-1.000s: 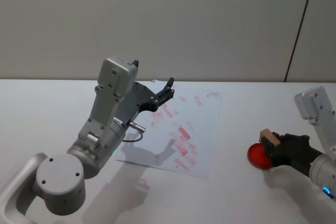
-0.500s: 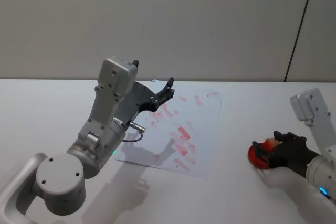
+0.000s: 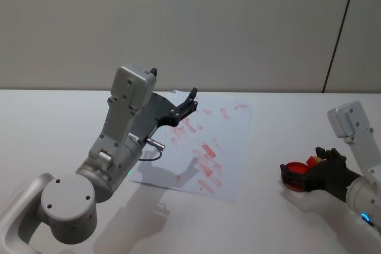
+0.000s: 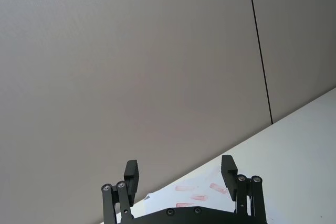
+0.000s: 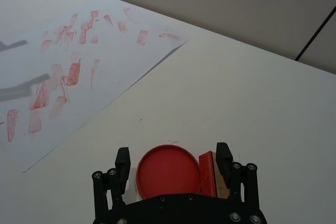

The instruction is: Use the one hand to pick up the stamp and affix it onto the A4 paper.

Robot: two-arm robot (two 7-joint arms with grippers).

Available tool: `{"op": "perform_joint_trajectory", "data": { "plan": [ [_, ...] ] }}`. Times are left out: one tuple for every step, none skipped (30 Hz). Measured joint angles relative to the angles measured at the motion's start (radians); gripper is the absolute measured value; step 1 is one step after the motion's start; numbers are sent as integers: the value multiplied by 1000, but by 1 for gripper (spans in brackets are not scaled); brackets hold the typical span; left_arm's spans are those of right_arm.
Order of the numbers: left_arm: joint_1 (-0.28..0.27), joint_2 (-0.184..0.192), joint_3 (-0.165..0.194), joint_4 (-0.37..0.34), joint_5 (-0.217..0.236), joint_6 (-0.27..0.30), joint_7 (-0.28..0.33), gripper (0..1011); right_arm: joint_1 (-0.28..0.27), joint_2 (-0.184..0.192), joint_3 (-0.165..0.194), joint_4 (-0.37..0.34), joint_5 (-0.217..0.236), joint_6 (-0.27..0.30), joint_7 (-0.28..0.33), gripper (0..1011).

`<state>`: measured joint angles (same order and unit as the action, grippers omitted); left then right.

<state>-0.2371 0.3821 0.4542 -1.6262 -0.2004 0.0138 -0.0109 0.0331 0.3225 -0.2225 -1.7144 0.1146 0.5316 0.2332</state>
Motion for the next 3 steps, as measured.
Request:
{"op": "perform_joint_trajectory", "data": {
  "plan": [
    [0, 0, 0, 0, 0, 0, 0, 1002, 0, 0, 0, 0, 0, 0, 0, 1001],
    [0, 0, 0, 0, 0, 0, 0, 1002, 0, 0, 0, 0, 0, 0, 0, 1001],
    [0, 0, 0, 0, 0, 0, 0, 1002, 0, 0, 0, 1, 0, 0, 0, 1001]
  ]
}}
